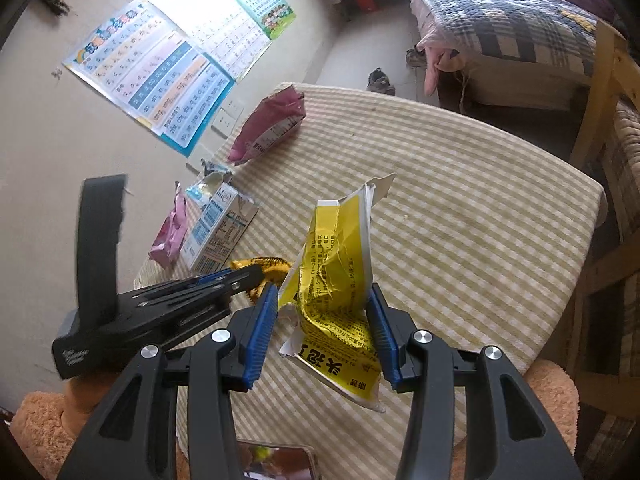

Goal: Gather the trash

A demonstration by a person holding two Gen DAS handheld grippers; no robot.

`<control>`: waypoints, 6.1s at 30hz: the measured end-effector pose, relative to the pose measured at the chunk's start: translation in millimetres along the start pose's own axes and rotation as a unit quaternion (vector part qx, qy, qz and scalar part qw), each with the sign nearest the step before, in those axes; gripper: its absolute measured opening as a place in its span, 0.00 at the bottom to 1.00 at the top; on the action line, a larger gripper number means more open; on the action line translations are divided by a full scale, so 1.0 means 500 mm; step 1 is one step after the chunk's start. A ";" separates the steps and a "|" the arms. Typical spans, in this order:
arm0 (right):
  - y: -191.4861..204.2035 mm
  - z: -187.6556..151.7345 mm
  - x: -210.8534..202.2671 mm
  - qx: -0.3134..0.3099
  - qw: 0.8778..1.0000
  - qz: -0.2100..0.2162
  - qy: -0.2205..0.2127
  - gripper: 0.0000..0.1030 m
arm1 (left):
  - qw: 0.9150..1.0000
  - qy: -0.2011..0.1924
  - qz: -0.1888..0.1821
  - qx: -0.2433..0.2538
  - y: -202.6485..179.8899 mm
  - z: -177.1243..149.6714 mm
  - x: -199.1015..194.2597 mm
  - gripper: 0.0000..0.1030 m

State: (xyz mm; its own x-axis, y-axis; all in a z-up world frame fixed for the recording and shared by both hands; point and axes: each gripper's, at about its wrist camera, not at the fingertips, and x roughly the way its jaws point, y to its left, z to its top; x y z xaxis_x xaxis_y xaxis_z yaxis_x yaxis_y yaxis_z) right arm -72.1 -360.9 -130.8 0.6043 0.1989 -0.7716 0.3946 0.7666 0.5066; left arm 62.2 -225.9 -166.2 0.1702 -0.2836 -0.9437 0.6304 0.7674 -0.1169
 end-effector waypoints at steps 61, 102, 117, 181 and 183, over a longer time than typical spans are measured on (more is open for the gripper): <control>0.137 -0.055 0.063 -0.099 0.992 -0.014 0.081 0.02 | 0.985 -0.067 0.039 -0.155 0.243 -0.200 -0.153 0.24; 0.387 -0.103 0.109 -0.240 0.966 0.031 0.095 0.46 | 0.965 -0.143 0.114 -0.186 0.349 -0.245 -0.289 0.24; 0.451 -0.120 0.137 -0.274 0.956 0.030 0.101 0.46 | 0.955 -0.150 0.115 -0.230 0.413 -0.294 -0.299 0.24; 0.332 0.104 0.367 -0.087 0.978 -0.183 0.043 0.76 | 0.923 -0.135 0.184 -0.309 0.541 -0.400 -0.326 0.61; 0.323 0.111 0.390 -0.078 0.979 -0.183 0.055 0.82 | 0.925 -0.132 0.183 -0.305 0.534 -0.397 -0.326 0.61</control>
State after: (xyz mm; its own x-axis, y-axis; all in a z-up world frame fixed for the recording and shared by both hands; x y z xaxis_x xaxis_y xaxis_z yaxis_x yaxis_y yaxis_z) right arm 148.0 -232.4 -178.2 0.3614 -0.0480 -0.9312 0.4544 0.8811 0.1309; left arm 52.7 139.5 -105.1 0.5177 -0.0090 -0.8555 -0.0379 0.9987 -0.0334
